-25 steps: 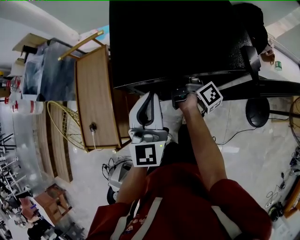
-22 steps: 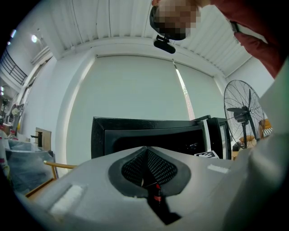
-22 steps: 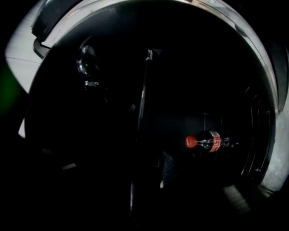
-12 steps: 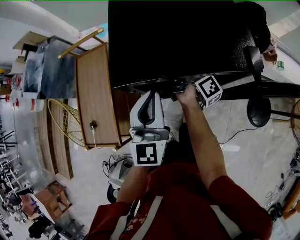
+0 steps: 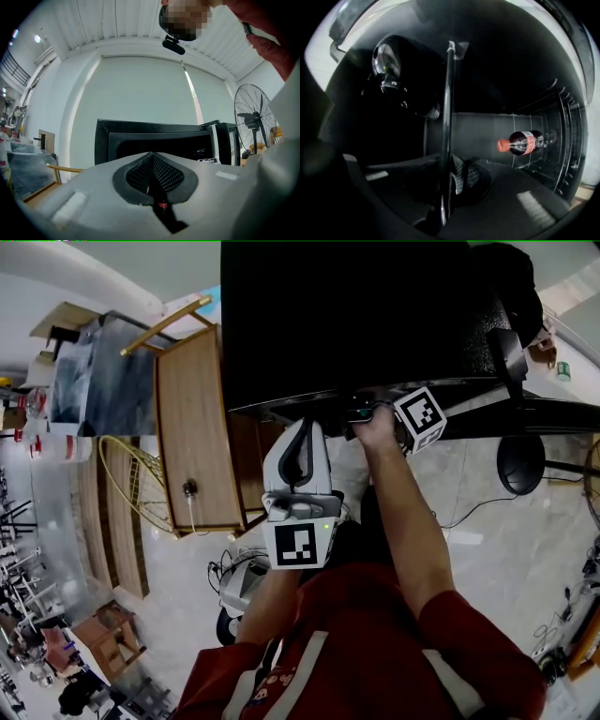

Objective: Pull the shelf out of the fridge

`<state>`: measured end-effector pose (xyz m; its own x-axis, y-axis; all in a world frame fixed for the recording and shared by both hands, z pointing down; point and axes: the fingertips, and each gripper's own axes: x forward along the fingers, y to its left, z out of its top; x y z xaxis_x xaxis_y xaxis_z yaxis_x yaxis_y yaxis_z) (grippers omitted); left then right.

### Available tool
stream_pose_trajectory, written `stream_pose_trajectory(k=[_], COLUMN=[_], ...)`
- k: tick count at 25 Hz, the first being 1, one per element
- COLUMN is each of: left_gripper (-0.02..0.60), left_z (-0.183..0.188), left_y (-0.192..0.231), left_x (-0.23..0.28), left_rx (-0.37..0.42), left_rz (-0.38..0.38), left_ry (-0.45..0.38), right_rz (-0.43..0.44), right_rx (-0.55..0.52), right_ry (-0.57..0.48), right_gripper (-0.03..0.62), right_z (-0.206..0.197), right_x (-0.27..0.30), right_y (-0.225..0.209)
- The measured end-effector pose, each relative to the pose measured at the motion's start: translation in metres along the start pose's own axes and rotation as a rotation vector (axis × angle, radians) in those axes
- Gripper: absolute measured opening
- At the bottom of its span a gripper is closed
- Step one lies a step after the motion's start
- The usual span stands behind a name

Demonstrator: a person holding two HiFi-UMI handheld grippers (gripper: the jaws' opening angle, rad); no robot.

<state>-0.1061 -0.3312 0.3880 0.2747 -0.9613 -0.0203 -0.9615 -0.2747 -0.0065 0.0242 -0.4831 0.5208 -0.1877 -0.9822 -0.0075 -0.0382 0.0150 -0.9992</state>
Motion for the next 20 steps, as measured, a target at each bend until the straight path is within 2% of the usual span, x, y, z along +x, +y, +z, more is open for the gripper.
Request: stream_pose_trajectory(k=[20], left_gripper=[0.0], left_z=[0.002], left_y=[-0.007], left_x=[-0.026], left_rx=[-0.015], left_rz=[-0.017], left_ry=[-0.013], right_rz=[0.023], right_rx=[-0.001], right_ry=[0.02], right_gripper=[0.009], right_z=[-0.008], right_x=[-0.071], right_y=[0.004])
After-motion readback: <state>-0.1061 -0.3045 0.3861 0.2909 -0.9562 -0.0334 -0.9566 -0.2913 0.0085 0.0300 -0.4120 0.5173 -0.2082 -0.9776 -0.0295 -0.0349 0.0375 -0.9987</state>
